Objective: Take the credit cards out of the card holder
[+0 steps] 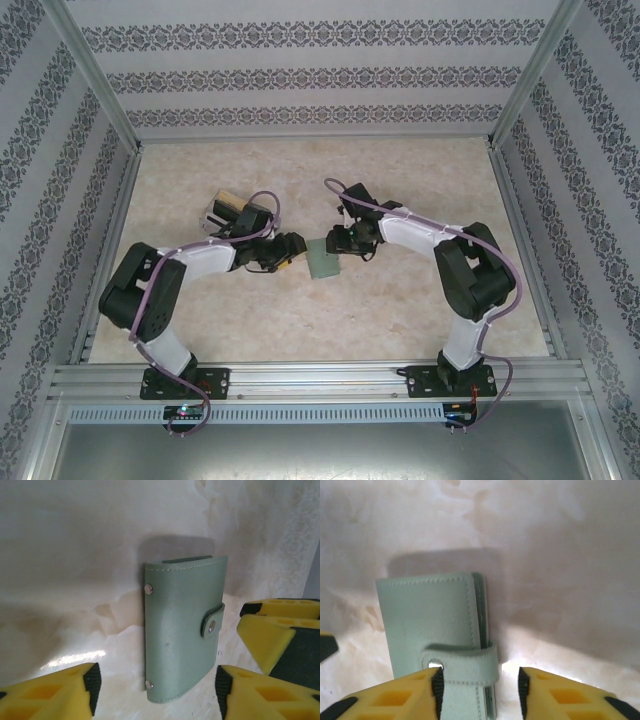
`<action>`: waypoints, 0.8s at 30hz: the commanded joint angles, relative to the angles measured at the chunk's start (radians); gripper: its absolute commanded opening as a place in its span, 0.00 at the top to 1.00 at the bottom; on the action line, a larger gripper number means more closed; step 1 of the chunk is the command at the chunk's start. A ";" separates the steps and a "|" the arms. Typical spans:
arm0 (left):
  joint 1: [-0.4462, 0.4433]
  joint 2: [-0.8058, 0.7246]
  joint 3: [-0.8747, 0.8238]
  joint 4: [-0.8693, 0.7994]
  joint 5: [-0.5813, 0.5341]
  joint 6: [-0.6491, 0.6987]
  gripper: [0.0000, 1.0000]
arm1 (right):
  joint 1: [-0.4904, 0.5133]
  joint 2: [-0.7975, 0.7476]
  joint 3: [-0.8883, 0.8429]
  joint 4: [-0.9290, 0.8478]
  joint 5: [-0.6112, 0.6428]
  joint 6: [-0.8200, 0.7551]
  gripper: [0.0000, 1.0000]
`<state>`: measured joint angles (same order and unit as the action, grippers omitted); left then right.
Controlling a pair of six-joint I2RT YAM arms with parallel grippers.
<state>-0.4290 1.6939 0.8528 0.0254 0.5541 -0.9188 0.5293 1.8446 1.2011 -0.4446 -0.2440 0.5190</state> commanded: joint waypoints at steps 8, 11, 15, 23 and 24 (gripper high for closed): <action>-0.035 0.129 0.113 -0.027 0.044 0.014 0.45 | -0.003 0.070 0.032 -0.055 0.038 -0.034 0.64; -0.037 0.136 0.123 -0.041 0.046 0.024 0.46 | -0.003 0.078 0.027 -0.066 0.027 -0.046 0.64; -0.038 0.164 0.131 -0.038 0.082 0.031 0.47 | -0.002 0.098 0.028 -0.065 0.010 -0.056 0.65; -0.037 0.191 0.130 0.041 0.180 0.052 0.48 | 0.001 0.113 0.029 -0.055 -0.016 -0.051 0.65; -0.037 0.192 0.129 0.053 0.189 0.054 0.49 | 0.001 0.114 0.029 -0.054 -0.018 -0.052 0.65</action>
<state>-0.4526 1.8648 0.9676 0.0250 0.6891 -0.8959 0.5270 1.9163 1.2293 -0.4660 -0.2455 0.4866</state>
